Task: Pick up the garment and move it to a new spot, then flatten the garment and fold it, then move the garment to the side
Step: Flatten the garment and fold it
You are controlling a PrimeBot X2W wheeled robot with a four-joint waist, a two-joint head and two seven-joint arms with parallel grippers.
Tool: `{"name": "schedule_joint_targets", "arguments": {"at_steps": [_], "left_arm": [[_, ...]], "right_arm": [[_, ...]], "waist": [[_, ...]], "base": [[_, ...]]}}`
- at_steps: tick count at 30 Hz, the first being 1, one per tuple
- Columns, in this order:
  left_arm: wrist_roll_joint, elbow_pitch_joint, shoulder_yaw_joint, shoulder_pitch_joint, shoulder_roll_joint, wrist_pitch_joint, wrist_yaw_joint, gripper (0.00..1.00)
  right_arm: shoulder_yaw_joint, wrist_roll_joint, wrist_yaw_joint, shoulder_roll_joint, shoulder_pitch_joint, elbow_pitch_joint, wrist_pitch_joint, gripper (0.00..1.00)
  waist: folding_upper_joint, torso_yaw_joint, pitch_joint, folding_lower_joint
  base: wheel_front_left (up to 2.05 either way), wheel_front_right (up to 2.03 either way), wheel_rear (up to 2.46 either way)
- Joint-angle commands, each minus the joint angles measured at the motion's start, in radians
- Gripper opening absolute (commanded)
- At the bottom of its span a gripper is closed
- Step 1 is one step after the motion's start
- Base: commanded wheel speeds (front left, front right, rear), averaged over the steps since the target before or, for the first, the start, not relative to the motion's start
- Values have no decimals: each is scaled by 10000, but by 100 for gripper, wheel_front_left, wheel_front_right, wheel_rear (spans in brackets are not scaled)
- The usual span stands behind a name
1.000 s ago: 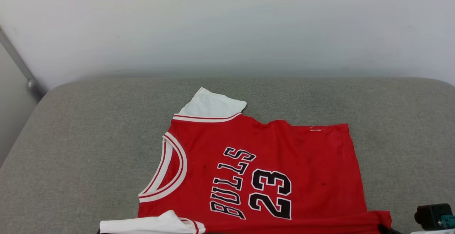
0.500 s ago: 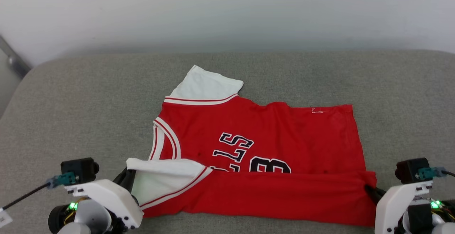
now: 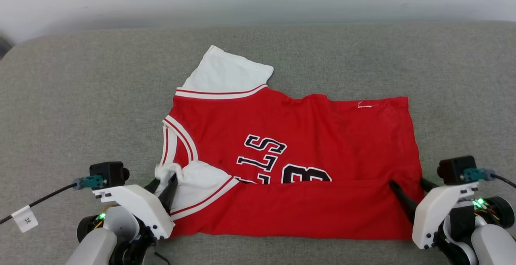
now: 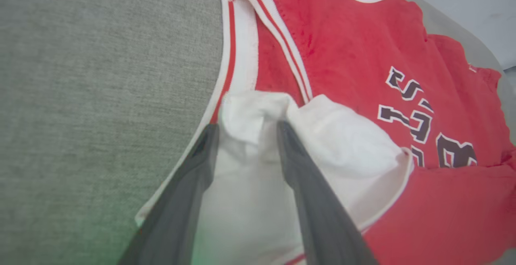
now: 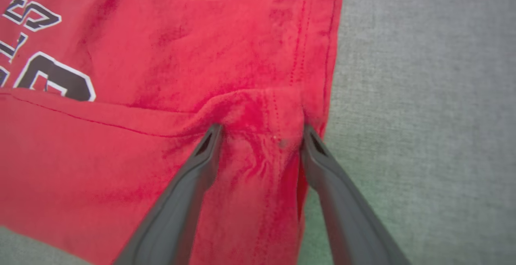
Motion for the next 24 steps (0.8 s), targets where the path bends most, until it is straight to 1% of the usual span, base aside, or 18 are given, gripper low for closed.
{"name": "schedule_joint_targets", "arguments": {"at_steps": [1, 3, 6, 11, 14, 16, 17, 22, 24], "left_arm": [[-28, 122, 50, 40, 9, -157, -41, 100], [-85, 217, 113, 224, -4, -305, -90, 100], [-129, 81, 215, 462, 183, -425, -100, 100], [-162, -575, 405, 996, 723, -247, 94, 100], [-313, -1169, 461, 1258, 1180, 281, 127, 100], [-429, -1517, 443, 1378, 1541, 823, 139, 100], [-429, -1517, 443, 1378, 1541, 823, 139, 100], [-747, -2052, 290, 1629, 2350, 2365, 266, 100], [-878, -2147, 225, 1734, 2513, 2841, 371, 100]], "right_arm": [[-30, 60, -14, -53, 187, 18, -378, 100], [-93, 43, -11, -71, 410, -143, -1058, 100], [-278, -43, -11, -45, 835, -565, -2003, 100], [-758, -454, -13, 207, 1662, -1576, -3045, 100], [-1113, -787, -11, 437, 2170, -2346, -3232, 100], [-1288, -974, -11, 639, 2506, -2852, -3211, 100], [-1288, -974, -11, 639, 2506, -2852, -3211, 100], [-1466, -1411, -11, 1001, 3107, -4083, -2928, 100], [-1475, -1518, -11, 1136, 3218, -4478, -2781, 100]], "waist": [[-1, 7, -184, -2], [-1, 5, -487, -2], [-1, -28, -931, -2], [-1, -185, -1660, -2], [-1, -258, -1959, -2], [-1, -313, -2045, -2], [-1, -313, -2045, -2], [-1, -570, -1995, -2], [-1, -702, -1846, -2]], "base": [[0, 0, 0], [0, 0, 0], [0, 0, 0], [0, 0, 0], [0, 0, 0], [0, 0, 0], [0, 0, 0], [0, 0, 0], [0, 0, 0]]}}
